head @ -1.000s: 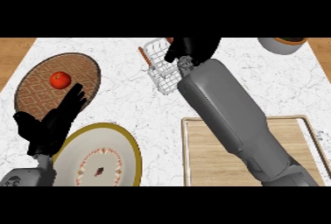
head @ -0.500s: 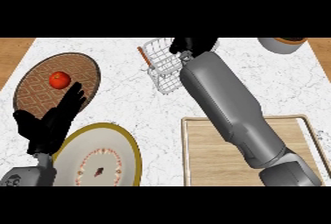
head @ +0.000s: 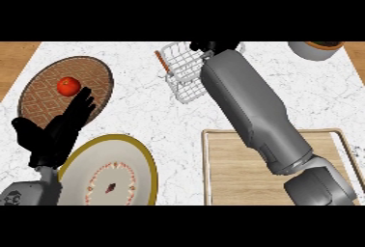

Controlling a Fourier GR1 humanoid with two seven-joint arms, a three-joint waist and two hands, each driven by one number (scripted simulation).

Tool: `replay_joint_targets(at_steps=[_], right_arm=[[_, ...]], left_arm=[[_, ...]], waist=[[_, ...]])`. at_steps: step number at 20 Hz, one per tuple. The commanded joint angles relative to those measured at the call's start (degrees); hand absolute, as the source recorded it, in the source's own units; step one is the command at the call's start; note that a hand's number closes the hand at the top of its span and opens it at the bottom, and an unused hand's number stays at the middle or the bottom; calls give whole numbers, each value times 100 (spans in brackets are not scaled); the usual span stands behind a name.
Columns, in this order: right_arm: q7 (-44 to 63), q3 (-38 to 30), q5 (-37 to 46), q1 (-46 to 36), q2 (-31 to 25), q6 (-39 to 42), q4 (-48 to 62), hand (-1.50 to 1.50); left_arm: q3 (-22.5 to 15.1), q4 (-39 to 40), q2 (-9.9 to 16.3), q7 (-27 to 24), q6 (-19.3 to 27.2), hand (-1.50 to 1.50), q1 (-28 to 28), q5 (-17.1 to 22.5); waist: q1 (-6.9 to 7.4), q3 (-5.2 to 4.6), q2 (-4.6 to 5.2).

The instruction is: Pick the sweet potato from the tray and place it in the tiered basket

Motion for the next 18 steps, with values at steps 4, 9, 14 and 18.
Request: replay_joint_targets(at_steps=[4, 9, 14, 18], right_arm=[[301, -303, -246, -24, 39, -1397, 156, -150], [336, -684, -431, -212, 39, -2120, -166, -150], [226, -863, -536, -85, 39, -2939, -806, -150], [327, -1066, -190, 243, 1, -3371, -1170, -150]], left_arm=[[10, 38, -40, -219, -125, 0, 227, 7], [-8, 119, -122, -17, 92, 0, -35, -119], [160, 83, 43, -107, -76, 0, 170, -9], [130, -108, -1, -80, -65, 0, 399, -9]], waist=[[-21, 1, -6], [-95, 6, -16], [-172, 7, -65], [-286, 5, -114]])
